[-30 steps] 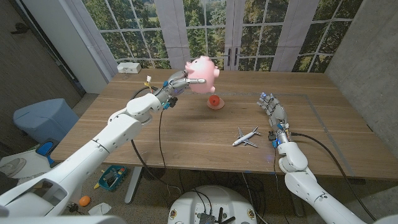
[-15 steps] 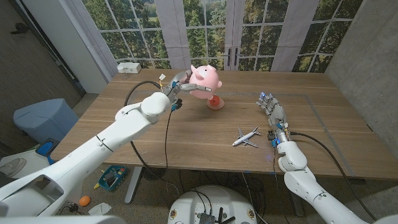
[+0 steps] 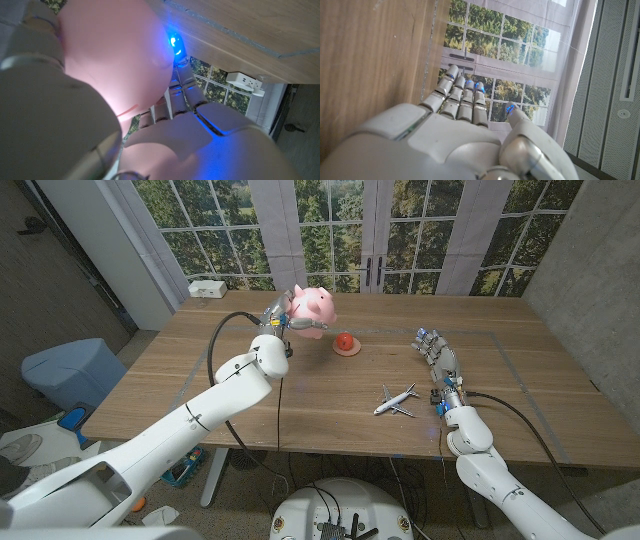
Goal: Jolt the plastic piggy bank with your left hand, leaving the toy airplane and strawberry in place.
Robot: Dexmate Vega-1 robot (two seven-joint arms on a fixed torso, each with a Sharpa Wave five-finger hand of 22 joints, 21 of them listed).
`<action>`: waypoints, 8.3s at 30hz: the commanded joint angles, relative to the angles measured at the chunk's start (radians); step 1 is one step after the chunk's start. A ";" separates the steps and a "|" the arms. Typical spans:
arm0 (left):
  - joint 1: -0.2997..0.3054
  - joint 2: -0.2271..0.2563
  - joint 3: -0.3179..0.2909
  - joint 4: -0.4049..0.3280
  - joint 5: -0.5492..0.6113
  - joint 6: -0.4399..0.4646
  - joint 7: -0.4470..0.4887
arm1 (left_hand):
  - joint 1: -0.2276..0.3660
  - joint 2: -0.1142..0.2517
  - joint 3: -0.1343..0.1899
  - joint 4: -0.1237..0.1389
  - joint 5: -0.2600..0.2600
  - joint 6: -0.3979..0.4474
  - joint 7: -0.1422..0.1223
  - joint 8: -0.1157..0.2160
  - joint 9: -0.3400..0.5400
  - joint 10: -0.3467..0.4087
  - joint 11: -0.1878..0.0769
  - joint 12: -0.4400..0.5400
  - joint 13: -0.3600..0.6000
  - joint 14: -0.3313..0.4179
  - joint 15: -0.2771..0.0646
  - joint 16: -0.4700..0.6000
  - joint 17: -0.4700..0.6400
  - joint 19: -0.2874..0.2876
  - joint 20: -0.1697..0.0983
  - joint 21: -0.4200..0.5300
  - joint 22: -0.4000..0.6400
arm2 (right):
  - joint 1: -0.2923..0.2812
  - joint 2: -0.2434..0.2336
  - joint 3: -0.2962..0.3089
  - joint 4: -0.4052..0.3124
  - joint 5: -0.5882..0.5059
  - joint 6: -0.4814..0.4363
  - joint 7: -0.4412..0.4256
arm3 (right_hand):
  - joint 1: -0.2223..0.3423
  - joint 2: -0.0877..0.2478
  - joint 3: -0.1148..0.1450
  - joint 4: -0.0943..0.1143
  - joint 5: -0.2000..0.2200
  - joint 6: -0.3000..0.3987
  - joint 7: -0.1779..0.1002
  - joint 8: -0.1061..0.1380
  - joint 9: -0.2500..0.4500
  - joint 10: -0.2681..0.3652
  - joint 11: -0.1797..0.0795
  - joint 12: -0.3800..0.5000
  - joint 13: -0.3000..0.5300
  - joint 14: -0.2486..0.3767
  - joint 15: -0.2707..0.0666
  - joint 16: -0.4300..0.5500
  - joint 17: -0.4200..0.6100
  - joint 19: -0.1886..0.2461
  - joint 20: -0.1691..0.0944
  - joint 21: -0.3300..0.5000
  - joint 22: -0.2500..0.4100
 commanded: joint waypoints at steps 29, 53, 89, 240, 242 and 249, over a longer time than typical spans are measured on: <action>0.061 0.045 -0.175 0.040 -0.223 -0.321 -0.261 | 0.357 0.365 0.101 0.016 0.010 0.583 -0.031 0.078 0.042 0.553 -0.261 -0.010 0.136 0.465 -0.412 -0.004 0.011 -0.082 -0.165 0.021 -0.003 | 0.004 0.003 0.001 0.005 -0.004 0.005 -0.009 | -0.001 0.015 0.001 -0.005 -0.002 0.001 0.005 -0.001 0.004 -0.005 0.000 -0.004 0.002 -0.005 -0.006 0.007 0.002 0.010 -0.012 -0.008 0.005; 0.022 0.027 -0.262 0.403 -0.808 -0.857 -0.863 | 0.357 0.362 0.106 0.015 0.011 0.584 -0.031 0.076 0.044 0.554 -0.260 -0.018 0.144 0.466 -0.412 -0.010 0.016 -0.087 -0.165 0.029 -0.004 | -0.002 0.003 0.003 0.002 -0.005 0.009 -0.009 | -0.002 0.015 0.001 -0.006 -0.002 0.000 0.005 -0.001 0.004 -0.005 0.000 -0.004 0.002 -0.006 -0.005 0.007 0.002 0.012 -0.011 -0.013 0.005; 0.018 0.143 -0.192 0.169 -0.580 -0.578 -0.483 | 0.356 0.359 0.115 0.015 0.015 0.584 -0.024 0.070 0.048 0.557 -0.259 -0.033 0.155 0.467 -0.412 -0.019 0.025 -0.095 -0.158 0.041 -0.005 | 0.011 0.008 -0.002 0.013 -0.002 0.003 -0.003 | -0.004 0.015 0.002 -0.007 -0.002 -0.001 0.005 -0.002 0.004 -0.004 -0.001 -0.004 0.002 -0.006 -0.007 0.007 0.001 0.014 -0.012 -0.020 0.005; 0.028 -0.175 0.002 0.129 0.253 0.025 0.219 | 0.346 0.352 0.133 0.016 0.009 0.594 -0.040 0.053 0.055 0.586 -0.263 -0.080 0.172 0.481 -0.412 -0.045 0.056 -0.119 -0.159 0.079 -0.006 | 0.059 0.023 -0.008 0.077 0.021 0.006 0.030 | -0.007 0.015 0.004 -0.013 -0.002 -0.002 0.004 -0.001 0.004 -0.004 0.000 -0.003 0.002 -0.007 -0.005 0.008 -0.002 0.024 -0.010 -0.050 0.006; 0.027 -0.177 0.003 0.128 0.255 0.030 0.214 | 0.346 0.352 0.133 0.015 0.008 0.595 -0.040 0.053 0.055 0.587 -0.263 -0.080 0.172 0.482 -0.413 -0.046 0.056 -0.119 -0.159 0.080 -0.006 | 0.058 0.023 -0.007 0.076 0.021 0.007 0.030 | -0.007 0.015 0.005 -0.013 -0.002 -0.002 0.004 -0.002 0.004 -0.004 0.002 -0.003 0.002 -0.007 -0.005 0.008 -0.002 0.025 -0.010 -0.051 0.006; 0.025 -0.145 -0.005 0.098 0.219 0.011 0.130 | 0.344 0.352 0.133 0.016 0.008 0.596 -0.039 0.052 0.055 0.589 -0.263 -0.082 0.172 0.483 -0.412 -0.047 0.056 -0.120 -0.159 0.081 -0.006 | 0.054 0.022 -0.004 0.074 0.021 0.011 0.028 | -0.007 0.015 0.005 -0.013 -0.002 -0.001 0.004 -0.001 0.004 -0.004 0.000 -0.003 0.002 -0.007 -0.006 0.008 -0.002 0.025 -0.010 -0.052 0.006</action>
